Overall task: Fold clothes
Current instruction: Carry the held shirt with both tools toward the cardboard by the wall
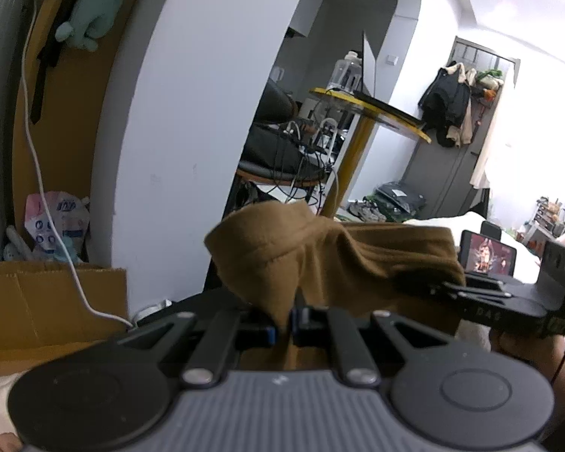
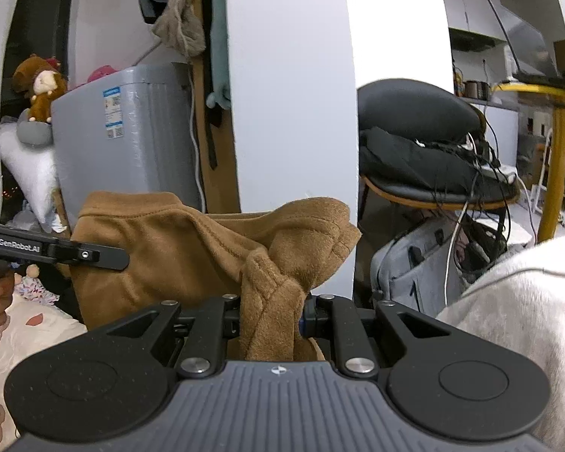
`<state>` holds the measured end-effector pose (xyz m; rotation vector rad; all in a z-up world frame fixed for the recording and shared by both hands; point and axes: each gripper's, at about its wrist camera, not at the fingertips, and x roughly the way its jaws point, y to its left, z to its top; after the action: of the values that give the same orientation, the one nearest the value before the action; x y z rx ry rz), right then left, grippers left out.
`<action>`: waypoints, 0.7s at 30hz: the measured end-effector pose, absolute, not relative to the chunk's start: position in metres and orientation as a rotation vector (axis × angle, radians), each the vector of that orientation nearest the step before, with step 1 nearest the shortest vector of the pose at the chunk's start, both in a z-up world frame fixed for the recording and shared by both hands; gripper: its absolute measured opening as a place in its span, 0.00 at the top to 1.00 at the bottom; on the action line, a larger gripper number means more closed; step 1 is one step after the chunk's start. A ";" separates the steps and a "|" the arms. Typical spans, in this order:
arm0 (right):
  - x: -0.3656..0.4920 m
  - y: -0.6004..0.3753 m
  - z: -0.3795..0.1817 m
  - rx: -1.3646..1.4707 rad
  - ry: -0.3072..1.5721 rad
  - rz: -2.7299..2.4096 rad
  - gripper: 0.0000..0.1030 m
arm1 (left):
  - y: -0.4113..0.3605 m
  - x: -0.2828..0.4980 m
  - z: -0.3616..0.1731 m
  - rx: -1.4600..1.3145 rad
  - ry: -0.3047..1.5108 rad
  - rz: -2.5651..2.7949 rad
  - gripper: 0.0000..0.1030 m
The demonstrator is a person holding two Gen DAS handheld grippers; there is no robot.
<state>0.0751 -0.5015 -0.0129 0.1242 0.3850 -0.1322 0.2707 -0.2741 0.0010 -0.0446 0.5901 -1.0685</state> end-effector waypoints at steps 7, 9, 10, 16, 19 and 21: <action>0.077 -0.512 -0.029 0.122 0.401 -0.136 0.82 | -0.286 0.272 -0.017 0.036 0.576 -1.081 0.92; 0.081 -0.516 -0.034 0.120 0.410 -0.137 0.82 | -0.287 0.275 -0.022 0.037 0.590 -1.084 0.92; 0.082 -0.518 -0.037 0.120 0.412 -0.139 0.82 | -0.288 0.276 -0.025 0.038 0.595 -1.083 0.92; 0.092 -0.527 -0.055 0.130 0.405 -0.149 0.82 | -0.295 0.286 -0.035 0.042 0.602 -1.065 0.92; 0.097 -0.529 -0.063 0.130 0.400 -0.150 0.82 | -0.300 0.289 -0.040 0.042 0.606 -1.058 0.92; 0.100 -0.533 -0.069 0.141 0.397 -0.154 0.82 | -0.304 0.292 -0.043 0.041 0.612 -1.059 0.92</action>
<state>0.0999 -0.5330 -0.0686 0.1412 0.3970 -0.1542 0.2921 -0.3043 -0.0435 0.0413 0.6122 -1.0593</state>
